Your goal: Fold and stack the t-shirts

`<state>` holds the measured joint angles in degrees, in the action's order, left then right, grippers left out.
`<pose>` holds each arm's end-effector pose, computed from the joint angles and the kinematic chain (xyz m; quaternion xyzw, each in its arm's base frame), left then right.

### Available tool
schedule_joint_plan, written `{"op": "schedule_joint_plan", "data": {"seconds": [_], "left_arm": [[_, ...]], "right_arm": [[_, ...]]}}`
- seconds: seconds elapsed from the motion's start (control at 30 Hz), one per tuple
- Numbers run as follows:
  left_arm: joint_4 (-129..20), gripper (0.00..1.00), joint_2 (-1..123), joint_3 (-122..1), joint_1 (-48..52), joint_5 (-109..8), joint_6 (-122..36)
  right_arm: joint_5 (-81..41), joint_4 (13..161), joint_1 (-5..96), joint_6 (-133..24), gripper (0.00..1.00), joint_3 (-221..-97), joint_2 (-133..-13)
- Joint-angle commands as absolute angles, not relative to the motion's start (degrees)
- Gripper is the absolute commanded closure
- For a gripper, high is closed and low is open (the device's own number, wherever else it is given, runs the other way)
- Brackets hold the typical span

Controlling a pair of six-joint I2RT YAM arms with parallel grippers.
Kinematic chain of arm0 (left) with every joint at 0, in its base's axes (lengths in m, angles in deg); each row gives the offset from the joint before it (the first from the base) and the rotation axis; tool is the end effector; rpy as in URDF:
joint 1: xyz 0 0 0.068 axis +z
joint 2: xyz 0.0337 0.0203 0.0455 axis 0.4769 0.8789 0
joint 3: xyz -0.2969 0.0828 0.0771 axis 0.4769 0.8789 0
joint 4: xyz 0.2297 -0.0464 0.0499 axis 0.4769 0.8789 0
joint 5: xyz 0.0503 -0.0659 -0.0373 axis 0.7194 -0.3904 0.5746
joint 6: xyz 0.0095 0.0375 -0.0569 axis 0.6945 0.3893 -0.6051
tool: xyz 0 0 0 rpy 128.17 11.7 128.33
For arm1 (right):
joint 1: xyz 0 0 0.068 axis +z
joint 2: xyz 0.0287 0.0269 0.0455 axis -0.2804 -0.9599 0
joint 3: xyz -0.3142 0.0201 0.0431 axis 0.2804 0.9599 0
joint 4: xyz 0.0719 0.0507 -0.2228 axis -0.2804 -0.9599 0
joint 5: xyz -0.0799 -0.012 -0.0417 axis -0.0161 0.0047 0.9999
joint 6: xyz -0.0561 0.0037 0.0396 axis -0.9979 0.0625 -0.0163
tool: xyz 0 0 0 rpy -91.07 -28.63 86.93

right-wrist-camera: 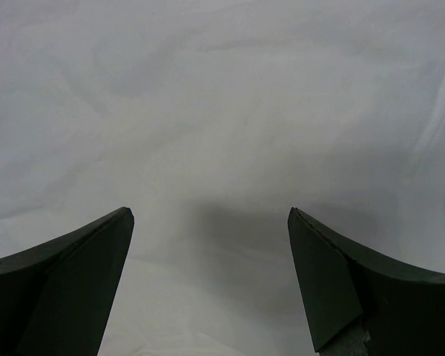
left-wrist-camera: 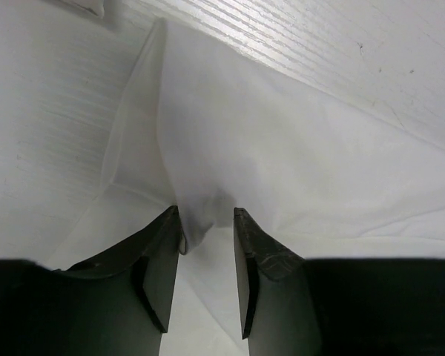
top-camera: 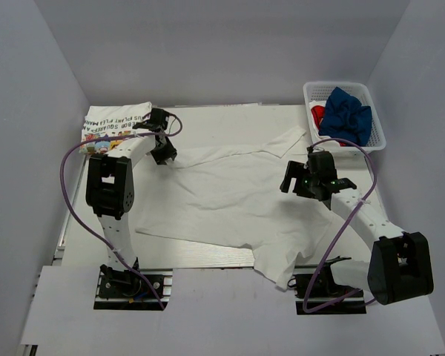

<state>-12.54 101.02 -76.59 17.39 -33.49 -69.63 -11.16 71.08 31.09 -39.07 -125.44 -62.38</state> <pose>0.4220 -0.0741 0.2279 -0.2439 0.9459 -0.0149 0.2135 0.2237 0.0576 0.2621 0.0637 0.9213 0.1096 0.3677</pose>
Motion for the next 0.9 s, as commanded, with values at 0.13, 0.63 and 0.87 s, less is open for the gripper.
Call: {"op": "schedule_joint_plan", "data": {"seconds": [0.13,0.63,0.87], "left_arm": [[-11.55,0.55,101.35,-80.57,17.50,-32.92,-69.40],[-11.36,1.00,104.52,-86.12,18.03,-31.25,-67.12],[-17.43,1.00,107.40,-94.43,18.03,-31.25,-65.36]], "right_arm": [[-9.80,70.04,31.32,-39.62,0.10,-127.03,-61.89],[-8.31,68.63,31.14,-39.97,0.10,-127.47,-61.46],[-7.69,69.86,31.14,-40.06,0.10,-127.30,-61.54]]}}
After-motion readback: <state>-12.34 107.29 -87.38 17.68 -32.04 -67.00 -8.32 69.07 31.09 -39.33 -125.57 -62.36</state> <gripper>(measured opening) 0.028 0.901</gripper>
